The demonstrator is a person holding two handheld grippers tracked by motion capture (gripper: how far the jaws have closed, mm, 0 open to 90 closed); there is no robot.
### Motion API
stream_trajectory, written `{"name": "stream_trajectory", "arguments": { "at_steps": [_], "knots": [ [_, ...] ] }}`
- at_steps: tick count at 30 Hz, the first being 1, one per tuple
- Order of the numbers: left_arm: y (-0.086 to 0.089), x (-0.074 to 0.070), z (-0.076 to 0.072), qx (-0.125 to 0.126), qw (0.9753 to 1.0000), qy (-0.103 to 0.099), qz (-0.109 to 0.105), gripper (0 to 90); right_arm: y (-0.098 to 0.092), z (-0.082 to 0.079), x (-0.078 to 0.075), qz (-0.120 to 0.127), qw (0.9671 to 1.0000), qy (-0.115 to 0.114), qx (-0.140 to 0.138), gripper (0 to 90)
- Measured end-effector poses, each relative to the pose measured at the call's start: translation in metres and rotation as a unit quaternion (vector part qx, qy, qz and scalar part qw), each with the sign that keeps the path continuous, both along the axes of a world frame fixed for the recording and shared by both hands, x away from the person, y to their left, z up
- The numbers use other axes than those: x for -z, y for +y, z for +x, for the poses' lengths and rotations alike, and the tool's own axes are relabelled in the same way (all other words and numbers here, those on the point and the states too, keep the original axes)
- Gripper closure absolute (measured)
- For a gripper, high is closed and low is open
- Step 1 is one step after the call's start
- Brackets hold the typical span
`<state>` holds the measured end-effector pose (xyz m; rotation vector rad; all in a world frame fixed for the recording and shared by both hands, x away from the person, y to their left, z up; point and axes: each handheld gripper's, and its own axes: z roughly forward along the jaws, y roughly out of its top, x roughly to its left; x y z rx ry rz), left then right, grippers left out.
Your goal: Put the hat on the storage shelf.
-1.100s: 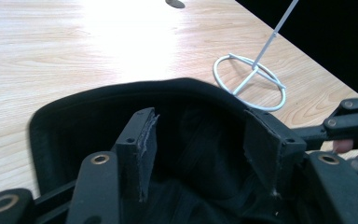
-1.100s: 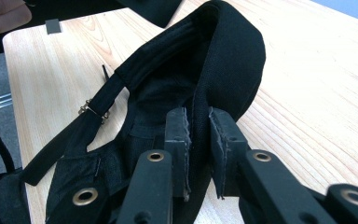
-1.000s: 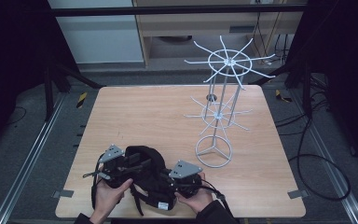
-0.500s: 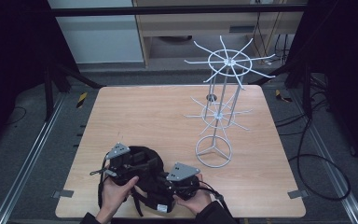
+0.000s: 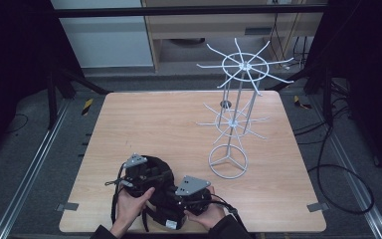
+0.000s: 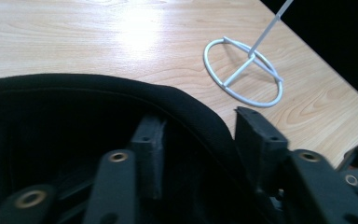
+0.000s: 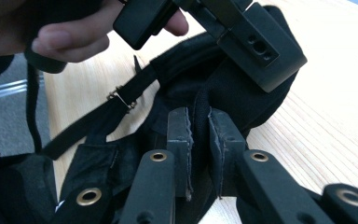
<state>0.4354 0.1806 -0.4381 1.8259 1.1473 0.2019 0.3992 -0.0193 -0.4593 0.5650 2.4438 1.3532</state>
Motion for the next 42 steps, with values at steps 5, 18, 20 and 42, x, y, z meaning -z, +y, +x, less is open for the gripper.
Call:
{"name": "stream_trajectory", "arguments": {
  "at_steps": [5, 18, 20, 42],
  "knots": [
    [0.001, -0.005, -0.004, -0.004, 0.9999, -0.008, -0.010, 68.4, -0.001, 0.000, -0.001, 0.007, 0.9999, 0.009, 0.001, 75.1],
    [0.013, -0.039, -0.025, 0.005, 0.9957, -0.067, -0.065, 81.9, -0.032, -0.002, -0.034, 0.088, 0.9959, 0.017, 0.000, 55.0],
    [0.013, -0.046, -0.030, 0.007, 0.9943, -0.086, -0.062, 82.0, -0.035, -0.001, -0.035, 0.090, 0.9958, 0.015, 0.007, 54.8],
    [0.000, -0.059, -0.046, 0.070, 0.9863, -0.132, -0.070, 82.5, -0.024, 0.011, -0.011, 0.098, 0.9934, 0.059, 0.002, 64.5]
  ]
}}
